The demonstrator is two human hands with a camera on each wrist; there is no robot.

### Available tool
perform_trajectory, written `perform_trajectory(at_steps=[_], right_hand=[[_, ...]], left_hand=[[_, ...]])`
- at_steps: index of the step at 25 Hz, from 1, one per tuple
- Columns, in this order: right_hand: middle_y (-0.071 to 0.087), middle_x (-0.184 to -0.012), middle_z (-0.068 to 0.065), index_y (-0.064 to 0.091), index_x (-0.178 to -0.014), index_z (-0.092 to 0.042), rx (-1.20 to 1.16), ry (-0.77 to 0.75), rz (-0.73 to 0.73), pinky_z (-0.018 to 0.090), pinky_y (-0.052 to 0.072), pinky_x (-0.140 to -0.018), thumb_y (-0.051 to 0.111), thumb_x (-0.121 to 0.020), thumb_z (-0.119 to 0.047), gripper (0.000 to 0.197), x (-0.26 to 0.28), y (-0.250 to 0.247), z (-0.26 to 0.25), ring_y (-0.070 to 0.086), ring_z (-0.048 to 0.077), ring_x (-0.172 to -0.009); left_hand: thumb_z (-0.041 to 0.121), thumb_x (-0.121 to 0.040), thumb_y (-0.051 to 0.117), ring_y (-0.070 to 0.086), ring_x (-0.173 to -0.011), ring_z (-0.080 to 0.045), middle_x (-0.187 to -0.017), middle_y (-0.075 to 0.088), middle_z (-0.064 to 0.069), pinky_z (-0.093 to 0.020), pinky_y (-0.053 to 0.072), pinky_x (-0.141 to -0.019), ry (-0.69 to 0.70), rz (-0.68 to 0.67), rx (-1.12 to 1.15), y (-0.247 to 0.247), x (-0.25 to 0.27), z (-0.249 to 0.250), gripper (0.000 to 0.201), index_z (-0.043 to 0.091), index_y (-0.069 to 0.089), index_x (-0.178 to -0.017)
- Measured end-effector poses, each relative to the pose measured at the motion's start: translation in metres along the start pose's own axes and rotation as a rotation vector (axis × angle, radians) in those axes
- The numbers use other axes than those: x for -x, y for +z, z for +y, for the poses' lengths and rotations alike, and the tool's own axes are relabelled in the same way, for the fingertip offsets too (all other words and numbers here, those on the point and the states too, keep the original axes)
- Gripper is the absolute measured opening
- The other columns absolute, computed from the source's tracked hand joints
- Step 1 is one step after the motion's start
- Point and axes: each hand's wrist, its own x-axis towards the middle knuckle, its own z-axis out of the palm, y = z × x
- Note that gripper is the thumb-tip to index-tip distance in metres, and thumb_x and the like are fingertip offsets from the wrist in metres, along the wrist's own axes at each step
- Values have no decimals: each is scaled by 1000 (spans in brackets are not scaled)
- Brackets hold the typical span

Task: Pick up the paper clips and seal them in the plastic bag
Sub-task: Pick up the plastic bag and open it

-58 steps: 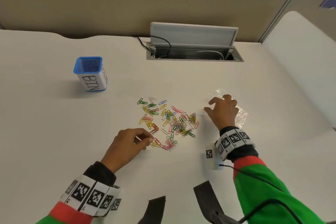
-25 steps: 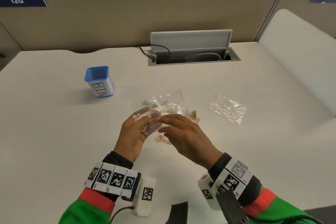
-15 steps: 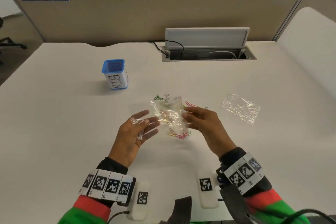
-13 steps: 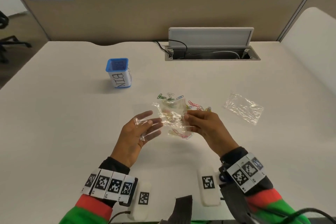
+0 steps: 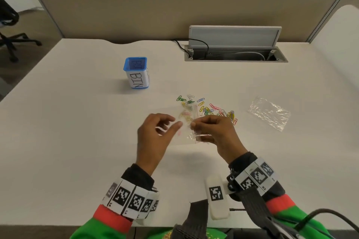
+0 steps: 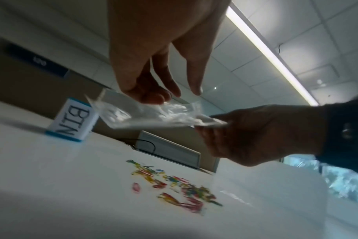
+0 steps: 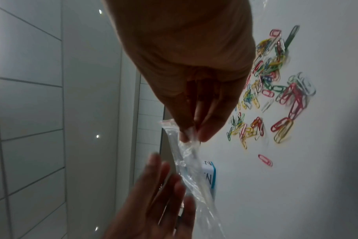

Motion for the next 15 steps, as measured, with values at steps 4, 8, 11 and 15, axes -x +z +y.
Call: perform_trajectory(at_steps=[4, 8, 11, 15], right_hand=[[66, -72, 16, 60, -88, 13, 8, 20, 15, 25, 56, -50, 72, -76, -4, 24, -1, 14, 2, 68, 20, -59], [68, -65, 9, 62, -85, 7, -14, 19, -11, 25, 56, -53, 74, -76, -11, 24, -3, 17, 2, 68, 19, -58], [70, -73, 11, 64, -91, 10, -49, 22, -64, 26, 57, -59, 73, -76, -11, 27, -4, 14, 2, 69, 21, -65], [71, -77, 16, 65, -93, 11, -95, 37, -40, 27, 59, -61, 72, -77, -7, 25, -7, 13, 3, 70, 23, -65]], left_hand=[[35, -67, 74, 64, -84, -11, -91, 68, 2, -11, 51, -66, -186, -201, 58, 17, 3, 6, 33, 18, 66, -94], [30, -69, 74, 68, -82, -15, -91, 73, -4, -25, 55, -76, -189, -170, 39, 15, 0, 2, 28, 15, 69, -92], [27, -72, 73, 69, -79, -21, -88, 73, -7, -39, 58, -78, -205, -97, 39, 12, -5, -1, 21, 13, 71, -88], [23, -74, 71, 69, -76, -23, -86, 72, -8, -42, 59, -75, -222, -11, 54, 11, -9, -4, 16, 13, 70, -85]])
